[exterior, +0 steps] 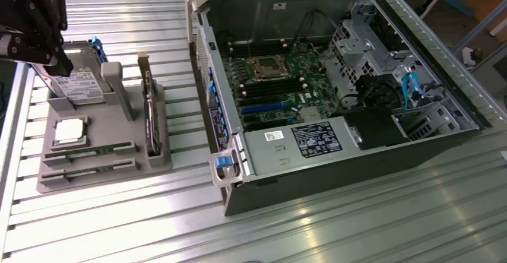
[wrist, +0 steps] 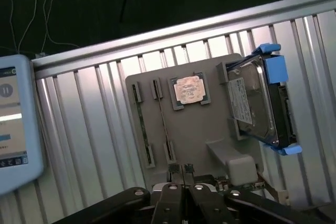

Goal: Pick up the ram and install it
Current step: 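Pick up the ram and move it above insertion slot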

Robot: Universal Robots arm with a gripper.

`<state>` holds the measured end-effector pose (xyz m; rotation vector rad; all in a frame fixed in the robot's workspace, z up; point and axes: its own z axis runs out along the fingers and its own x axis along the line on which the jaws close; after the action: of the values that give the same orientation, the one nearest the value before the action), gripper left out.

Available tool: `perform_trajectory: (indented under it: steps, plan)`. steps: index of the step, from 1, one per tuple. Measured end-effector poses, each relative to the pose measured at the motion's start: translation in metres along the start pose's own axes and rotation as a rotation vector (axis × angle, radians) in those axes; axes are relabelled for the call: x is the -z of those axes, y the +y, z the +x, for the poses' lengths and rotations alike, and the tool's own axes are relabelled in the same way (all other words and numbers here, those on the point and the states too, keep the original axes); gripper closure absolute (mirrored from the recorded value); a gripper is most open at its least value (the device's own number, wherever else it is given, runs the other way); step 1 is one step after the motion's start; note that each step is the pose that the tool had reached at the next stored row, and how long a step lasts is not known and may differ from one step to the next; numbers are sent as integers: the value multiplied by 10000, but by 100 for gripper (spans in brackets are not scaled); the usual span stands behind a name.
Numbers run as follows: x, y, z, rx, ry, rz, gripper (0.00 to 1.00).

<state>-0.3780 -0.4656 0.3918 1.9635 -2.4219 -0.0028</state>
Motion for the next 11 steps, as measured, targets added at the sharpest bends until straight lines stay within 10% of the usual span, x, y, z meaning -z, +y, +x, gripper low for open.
perform_trajectory:
  steps: [11]
  plan:
    - [-1, 0, 0, 704, 24, 15, 89]
